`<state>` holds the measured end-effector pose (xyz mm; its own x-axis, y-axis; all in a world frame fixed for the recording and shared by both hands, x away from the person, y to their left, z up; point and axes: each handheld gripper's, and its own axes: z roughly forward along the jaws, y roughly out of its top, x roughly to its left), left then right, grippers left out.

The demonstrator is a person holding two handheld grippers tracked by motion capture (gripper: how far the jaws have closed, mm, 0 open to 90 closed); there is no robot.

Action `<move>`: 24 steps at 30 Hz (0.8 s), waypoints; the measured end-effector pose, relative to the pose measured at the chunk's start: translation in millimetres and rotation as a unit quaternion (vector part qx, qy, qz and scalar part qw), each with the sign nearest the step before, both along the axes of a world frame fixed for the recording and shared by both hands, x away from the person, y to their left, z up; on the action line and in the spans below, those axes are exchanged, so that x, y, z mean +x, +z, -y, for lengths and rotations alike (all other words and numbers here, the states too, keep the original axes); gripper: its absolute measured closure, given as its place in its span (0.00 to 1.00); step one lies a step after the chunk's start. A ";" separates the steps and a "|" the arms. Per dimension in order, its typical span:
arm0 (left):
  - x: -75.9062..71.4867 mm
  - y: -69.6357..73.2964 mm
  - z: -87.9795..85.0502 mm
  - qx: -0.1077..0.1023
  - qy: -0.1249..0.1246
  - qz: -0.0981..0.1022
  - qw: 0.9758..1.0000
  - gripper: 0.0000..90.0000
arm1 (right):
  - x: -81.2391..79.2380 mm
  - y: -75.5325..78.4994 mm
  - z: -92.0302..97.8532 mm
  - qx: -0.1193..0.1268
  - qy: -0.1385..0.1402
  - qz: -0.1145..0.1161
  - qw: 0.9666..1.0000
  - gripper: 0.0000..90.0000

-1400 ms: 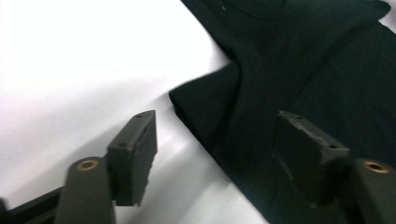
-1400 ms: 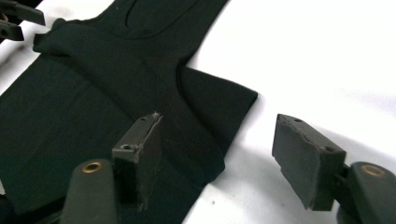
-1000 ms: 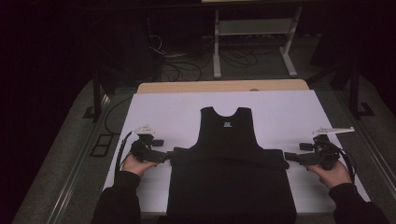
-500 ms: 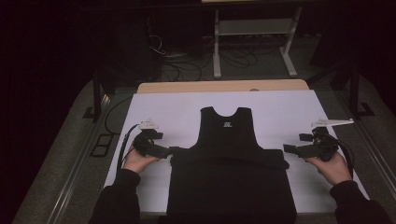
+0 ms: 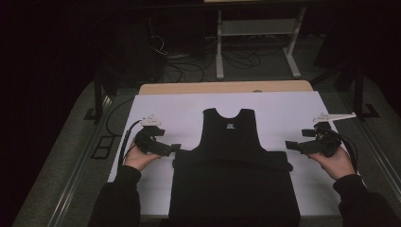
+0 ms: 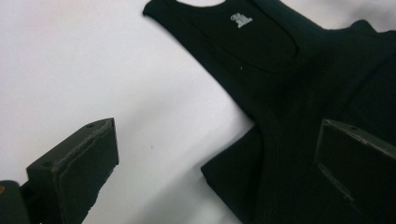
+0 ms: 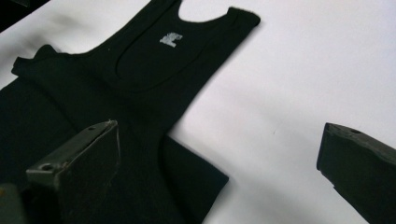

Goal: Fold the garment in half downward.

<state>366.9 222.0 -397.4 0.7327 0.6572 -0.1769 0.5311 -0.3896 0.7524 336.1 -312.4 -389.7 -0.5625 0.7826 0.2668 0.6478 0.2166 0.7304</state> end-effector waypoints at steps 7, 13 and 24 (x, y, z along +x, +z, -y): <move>10.4 13.8 8.5 0.012 -0.013 0.006 1.000 0.00 | 12.0 12.4 -4.9 -0.002 0.010 0.008 1.000 0.00; 18.7 17.9 9.9 0.023 -0.021 0.004 1.000 0.00 | 20.3 15.5 -8.9 -0.002 0.016 0.011 1.000 0.00; 31.3 23.3 18.6 0.033 -0.029 -0.001 0.999 0.00 | 36.5 19.5 -17.4 -0.015 0.025 0.003 1.000 0.00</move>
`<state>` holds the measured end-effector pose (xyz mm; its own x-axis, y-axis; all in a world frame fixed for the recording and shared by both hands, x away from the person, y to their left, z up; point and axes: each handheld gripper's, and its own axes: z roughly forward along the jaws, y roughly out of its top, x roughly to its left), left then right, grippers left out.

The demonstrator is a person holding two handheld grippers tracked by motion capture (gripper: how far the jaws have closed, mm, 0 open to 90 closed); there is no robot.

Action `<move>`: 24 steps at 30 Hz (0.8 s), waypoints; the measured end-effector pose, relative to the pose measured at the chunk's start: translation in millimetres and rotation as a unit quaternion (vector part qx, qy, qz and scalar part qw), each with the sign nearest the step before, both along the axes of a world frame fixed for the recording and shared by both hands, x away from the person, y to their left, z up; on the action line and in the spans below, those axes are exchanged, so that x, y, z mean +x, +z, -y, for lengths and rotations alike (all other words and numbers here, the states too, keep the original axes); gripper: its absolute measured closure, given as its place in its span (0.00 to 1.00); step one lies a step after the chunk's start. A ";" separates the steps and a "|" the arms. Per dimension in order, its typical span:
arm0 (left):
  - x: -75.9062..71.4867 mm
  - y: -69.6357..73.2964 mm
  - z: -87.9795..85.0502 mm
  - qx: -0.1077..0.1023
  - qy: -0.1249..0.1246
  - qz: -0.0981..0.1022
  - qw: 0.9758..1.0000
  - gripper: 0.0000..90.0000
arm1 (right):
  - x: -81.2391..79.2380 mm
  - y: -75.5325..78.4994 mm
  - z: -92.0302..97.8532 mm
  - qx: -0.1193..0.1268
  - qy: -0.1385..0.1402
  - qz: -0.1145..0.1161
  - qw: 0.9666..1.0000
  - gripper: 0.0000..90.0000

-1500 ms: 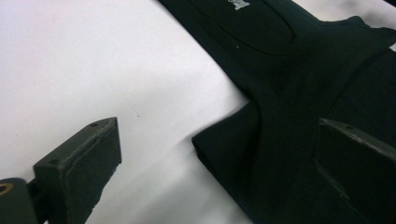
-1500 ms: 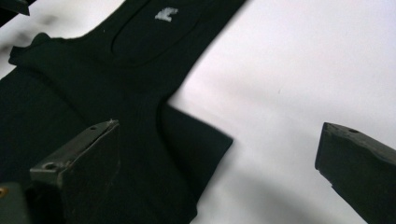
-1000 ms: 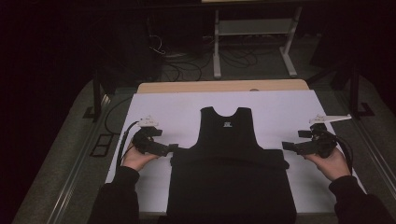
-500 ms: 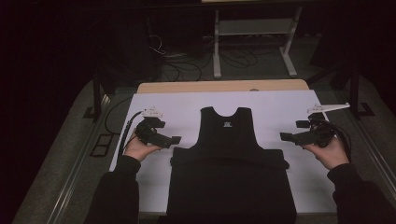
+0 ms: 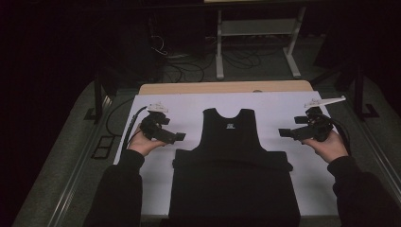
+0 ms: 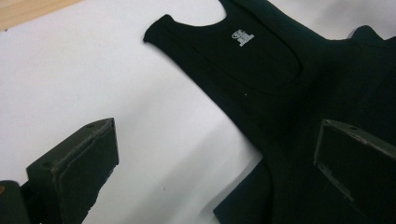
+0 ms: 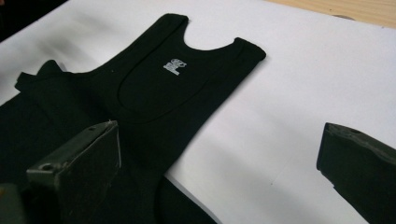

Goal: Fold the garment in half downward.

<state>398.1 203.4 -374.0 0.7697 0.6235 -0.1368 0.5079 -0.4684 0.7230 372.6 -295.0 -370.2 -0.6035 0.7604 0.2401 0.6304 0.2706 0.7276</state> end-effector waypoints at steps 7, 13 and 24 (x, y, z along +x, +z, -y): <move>9.1 6.2 8.6 0.002 -0.005 0.005 1.000 0.00 | 9.0 2.2 -4.3 -0.005 -0.006 -0.003 1.000 0.00; 13.7 5.7 11.9 -0.003 -0.008 0.007 1.000 0.00 | 14.0 2.6 -5.0 -0.007 -0.010 -0.003 1.000 0.00; 25.5 -0.9 18.6 -0.008 -0.003 0.004 1.000 0.00 | 22.8 2.7 -9.4 -0.005 -0.014 0.007 1.000 0.00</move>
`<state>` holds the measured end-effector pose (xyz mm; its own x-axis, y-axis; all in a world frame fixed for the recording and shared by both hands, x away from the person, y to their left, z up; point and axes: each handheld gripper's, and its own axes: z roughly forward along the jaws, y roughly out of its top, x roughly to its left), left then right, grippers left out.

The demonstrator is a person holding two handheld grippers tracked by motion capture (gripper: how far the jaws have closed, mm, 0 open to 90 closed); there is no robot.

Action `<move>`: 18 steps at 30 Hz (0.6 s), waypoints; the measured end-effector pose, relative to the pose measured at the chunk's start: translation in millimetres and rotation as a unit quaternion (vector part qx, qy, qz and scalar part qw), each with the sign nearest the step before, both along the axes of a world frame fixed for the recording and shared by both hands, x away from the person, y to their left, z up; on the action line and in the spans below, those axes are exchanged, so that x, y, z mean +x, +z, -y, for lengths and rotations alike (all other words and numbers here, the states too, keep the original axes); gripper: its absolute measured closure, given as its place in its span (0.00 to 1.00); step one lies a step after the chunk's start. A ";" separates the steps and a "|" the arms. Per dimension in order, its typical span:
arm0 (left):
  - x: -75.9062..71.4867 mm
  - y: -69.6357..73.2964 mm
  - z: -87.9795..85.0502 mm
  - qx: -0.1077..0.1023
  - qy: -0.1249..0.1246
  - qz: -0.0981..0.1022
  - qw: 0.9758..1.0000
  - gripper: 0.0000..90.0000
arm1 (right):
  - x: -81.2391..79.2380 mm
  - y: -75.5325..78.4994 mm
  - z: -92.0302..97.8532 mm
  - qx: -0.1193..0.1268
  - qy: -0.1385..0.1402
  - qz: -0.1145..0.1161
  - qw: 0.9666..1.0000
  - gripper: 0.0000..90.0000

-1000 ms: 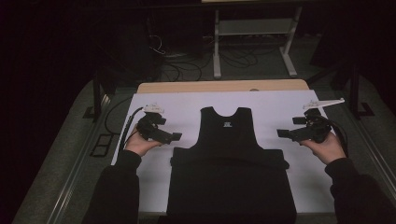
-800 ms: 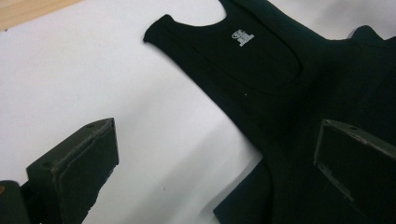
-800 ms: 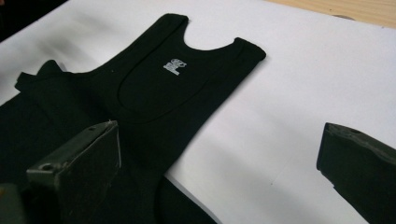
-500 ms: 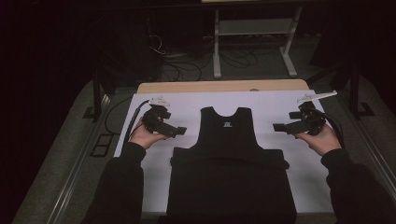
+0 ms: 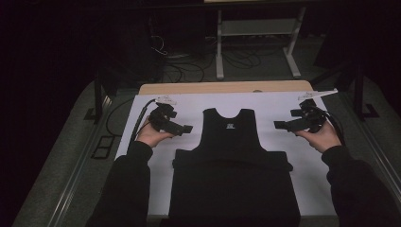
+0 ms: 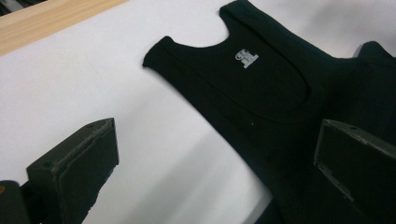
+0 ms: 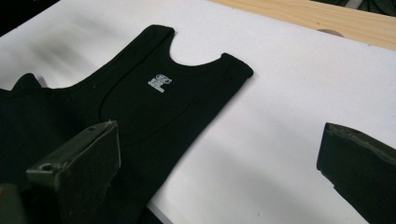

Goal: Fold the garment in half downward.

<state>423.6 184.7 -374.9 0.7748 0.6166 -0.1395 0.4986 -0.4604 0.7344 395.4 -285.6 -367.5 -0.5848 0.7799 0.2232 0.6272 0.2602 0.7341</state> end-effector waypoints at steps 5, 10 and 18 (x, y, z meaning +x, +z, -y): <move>6.2 -2.2 1.3 -0.001 0.005 -0.003 1.000 0.00 | 5.9 1.0 -2.7 -0.004 0.004 -0.002 1.000 0.00; 11.5 -6.6 3.3 -0.005 0.011 -0.004 1.000 0.00 | 13.1 2.1 -5.4 0.000 0.007 -0.003 1.000 0.00; 19.6 -13.9 11.3 -0.011 0.018 -0.012 1.000 0.00 | 24.6 -2.4 -11.9 -0.005 0.011 -0.008 1.000 0.00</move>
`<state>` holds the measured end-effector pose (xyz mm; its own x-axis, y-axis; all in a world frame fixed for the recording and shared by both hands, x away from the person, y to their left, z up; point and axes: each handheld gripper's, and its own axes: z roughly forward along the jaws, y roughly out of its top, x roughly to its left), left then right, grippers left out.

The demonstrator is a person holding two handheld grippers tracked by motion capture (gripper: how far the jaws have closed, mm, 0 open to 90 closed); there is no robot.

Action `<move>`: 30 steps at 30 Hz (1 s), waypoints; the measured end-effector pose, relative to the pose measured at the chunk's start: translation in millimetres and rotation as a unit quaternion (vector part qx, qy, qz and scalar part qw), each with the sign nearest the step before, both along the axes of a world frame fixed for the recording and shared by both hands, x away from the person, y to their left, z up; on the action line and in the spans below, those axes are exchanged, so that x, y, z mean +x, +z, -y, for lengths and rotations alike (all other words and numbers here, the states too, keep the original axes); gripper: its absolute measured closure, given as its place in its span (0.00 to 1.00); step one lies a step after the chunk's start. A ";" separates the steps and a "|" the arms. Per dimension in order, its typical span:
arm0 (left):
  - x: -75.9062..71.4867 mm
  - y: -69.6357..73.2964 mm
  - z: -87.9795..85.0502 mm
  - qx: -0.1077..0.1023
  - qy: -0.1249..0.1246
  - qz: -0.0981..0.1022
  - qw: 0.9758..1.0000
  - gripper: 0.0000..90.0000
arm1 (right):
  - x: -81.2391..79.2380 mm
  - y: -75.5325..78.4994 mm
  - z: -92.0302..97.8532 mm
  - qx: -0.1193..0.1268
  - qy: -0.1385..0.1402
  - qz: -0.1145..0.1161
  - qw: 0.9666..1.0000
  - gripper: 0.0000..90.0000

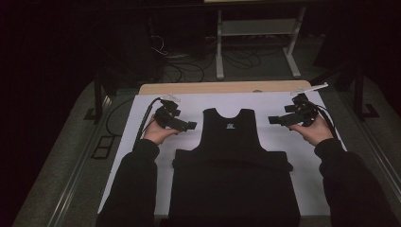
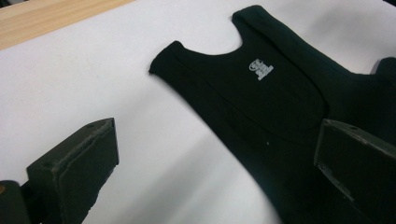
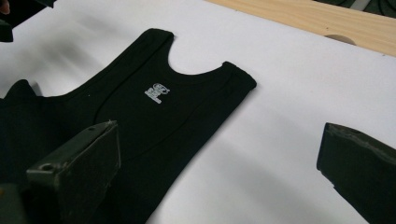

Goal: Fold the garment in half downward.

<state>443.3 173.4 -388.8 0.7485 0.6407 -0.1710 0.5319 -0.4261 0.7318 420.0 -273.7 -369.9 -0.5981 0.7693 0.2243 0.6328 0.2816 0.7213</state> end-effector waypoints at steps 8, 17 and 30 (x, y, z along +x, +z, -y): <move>9.7 -9.3 5.6 0.002 0.004 -0.009 1.000 0.00 | 8.5 -10.0 -3.3 -0.002 0.001 -0.013 1.000 0.00; 17.6 -29.3 14.4 -0.002 0.004 -0.030 1.000 0.00 | 19.7 -29.0 -12.3 -0.005 0.005 -0.032 0.999 0.00; 19.7 -47.0 20.8 -0.007 0.002 -0.046 0.999 0.00 | 26.3 -48.7 -28.7 -0.011 0.015 -0.048 0.999 0.00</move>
